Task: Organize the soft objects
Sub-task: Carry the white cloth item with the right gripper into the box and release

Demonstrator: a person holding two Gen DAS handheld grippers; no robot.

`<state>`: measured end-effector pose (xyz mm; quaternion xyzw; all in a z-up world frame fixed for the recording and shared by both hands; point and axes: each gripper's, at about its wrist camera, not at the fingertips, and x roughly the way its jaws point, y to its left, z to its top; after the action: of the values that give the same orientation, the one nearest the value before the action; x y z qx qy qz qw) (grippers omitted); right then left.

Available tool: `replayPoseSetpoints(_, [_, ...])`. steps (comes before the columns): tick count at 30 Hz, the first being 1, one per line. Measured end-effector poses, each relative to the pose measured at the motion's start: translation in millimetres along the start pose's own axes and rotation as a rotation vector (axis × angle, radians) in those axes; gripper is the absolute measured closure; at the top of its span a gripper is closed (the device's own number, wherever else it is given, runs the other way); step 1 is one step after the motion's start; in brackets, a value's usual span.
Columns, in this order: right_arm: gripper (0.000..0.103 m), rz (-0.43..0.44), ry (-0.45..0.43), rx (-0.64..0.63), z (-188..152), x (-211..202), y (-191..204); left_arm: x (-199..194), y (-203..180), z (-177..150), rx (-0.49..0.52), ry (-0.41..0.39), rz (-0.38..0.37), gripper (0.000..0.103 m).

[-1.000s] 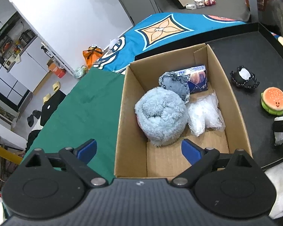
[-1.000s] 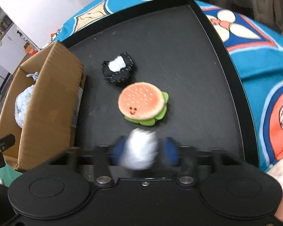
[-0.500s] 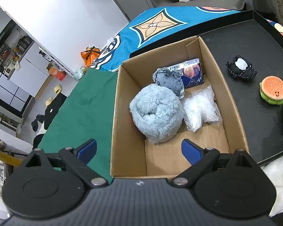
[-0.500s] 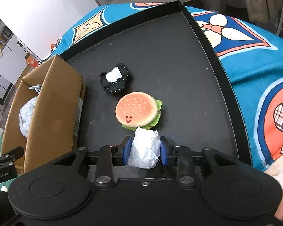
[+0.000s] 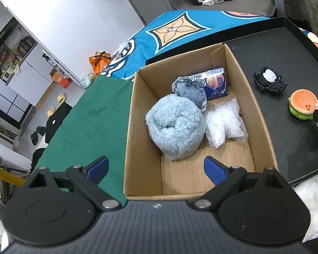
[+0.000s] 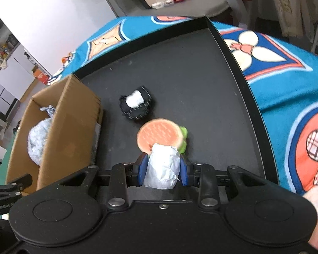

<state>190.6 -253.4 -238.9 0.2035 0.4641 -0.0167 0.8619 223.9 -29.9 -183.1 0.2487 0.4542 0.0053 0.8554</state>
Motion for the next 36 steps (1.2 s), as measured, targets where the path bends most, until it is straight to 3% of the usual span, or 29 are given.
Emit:
replayPoseSetpoints(13, [0.072,0.051,-0.069,-0.104,11,-18,29,1,23,-7,-0.123,-0.017,-0.05,0.008])
replayPoseSetpoints(20, [0.072,0.092,-0.086,-0.175,14,-30,60,8,38,-10,-0.193,0.007,-0.118,0.011])
replayPoseSetpoints(23, [0.072,0.115,-0.088,-0.194,14,-34,76,11,41,-11,-0.214,0.024,-0.144,0.017])
replayPoseSetpoints(30, [0.072,0.147,-0.102,-0.247,18,-40,113,21,53,-17,-0.27,0.073,-0.206,0.045])
replayPoseSetpoints(36, [0.072,0.161,-0.092,-0.276,17,-38,138,23,59,-22,-0.304,0.075,-0.212,0.065])
